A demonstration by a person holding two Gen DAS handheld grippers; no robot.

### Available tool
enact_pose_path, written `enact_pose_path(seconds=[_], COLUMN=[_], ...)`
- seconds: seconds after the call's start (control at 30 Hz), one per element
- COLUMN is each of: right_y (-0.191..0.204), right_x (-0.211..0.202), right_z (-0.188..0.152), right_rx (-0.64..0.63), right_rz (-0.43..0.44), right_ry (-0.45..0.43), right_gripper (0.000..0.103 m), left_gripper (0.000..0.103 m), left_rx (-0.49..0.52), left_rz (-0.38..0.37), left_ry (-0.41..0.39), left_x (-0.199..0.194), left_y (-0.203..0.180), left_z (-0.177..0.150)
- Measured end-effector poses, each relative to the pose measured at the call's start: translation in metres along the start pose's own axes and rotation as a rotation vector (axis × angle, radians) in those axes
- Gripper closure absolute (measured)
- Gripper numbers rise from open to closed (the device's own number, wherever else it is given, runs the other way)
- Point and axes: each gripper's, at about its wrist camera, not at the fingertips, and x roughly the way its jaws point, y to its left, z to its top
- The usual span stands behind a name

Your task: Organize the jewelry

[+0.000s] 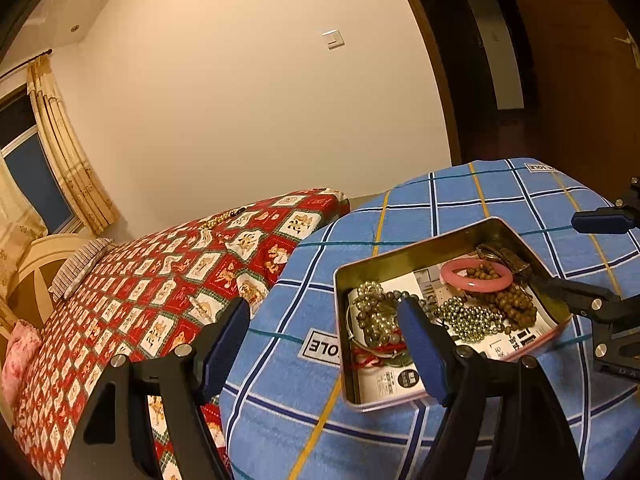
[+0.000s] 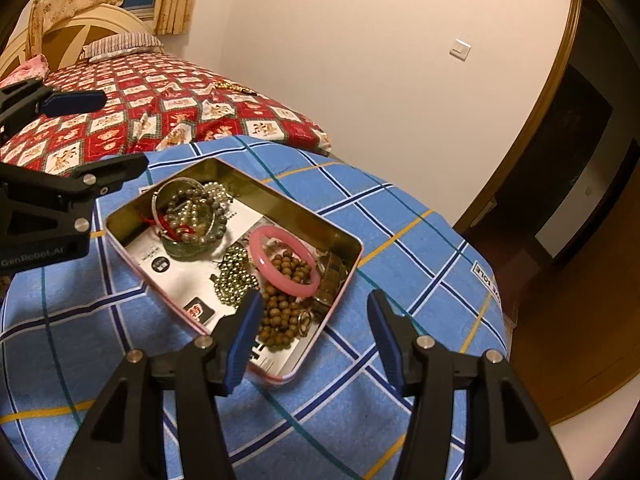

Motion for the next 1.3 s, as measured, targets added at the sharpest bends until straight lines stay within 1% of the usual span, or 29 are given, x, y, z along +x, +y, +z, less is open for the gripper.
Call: enact_pose_path(seconds=[0.43,1.3], right_y=[0.003,0.002], right_x=[-0.016,-0.018], right_z=[-0.001,-0.003], right_rx=[-0.005,-0.002], right_rz=[-0.011,-0.017], right_ry=[-0.023,-0.026], right_gripper=[0.044,0.042], left_gripper=[0.026,0.026], left_rx=[-0.013,-0.022], left_rz=[0.004,0.007], left_ry=[-0.009,-0.011], left_x=[-0.015,-0.018], left_y=[0.004,0.005], left_z=[-0.005,-0.004])
